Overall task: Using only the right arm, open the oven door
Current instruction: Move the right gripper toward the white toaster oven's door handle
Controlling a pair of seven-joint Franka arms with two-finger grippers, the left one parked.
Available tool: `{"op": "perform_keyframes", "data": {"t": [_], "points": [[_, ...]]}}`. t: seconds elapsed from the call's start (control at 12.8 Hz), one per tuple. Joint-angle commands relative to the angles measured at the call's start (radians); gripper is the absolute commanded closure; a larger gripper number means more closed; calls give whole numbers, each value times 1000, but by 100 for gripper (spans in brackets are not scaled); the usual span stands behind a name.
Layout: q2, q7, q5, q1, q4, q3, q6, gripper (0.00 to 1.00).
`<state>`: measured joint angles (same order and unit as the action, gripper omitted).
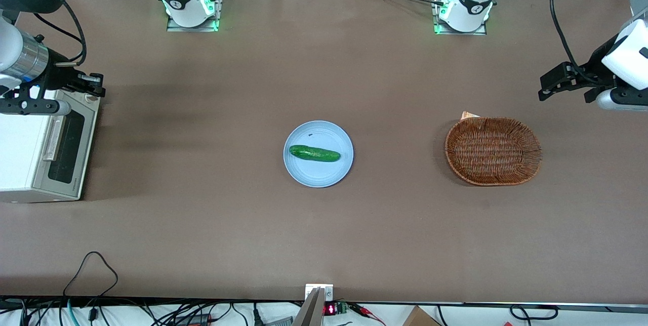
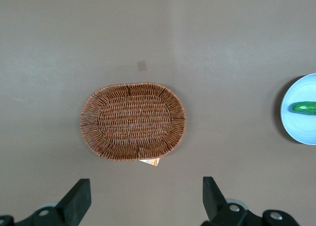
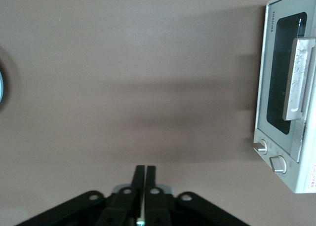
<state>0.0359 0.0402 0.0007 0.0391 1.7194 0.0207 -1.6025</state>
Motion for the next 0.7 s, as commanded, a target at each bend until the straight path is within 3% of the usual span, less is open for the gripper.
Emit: {"op": "perform_keyframes", "data": {"t": [0.0, 0.16, 0.31, 0.63], "points": [[10, 4, -8, -7, -27, -5, 24, 99], [9, 1, -21, -4, -27, -5, 32, 99], [10, 7, -138, 8, -27, -13, 73, 99], [59, 177, -330, 68, -24, -16, 139, 98]]}}
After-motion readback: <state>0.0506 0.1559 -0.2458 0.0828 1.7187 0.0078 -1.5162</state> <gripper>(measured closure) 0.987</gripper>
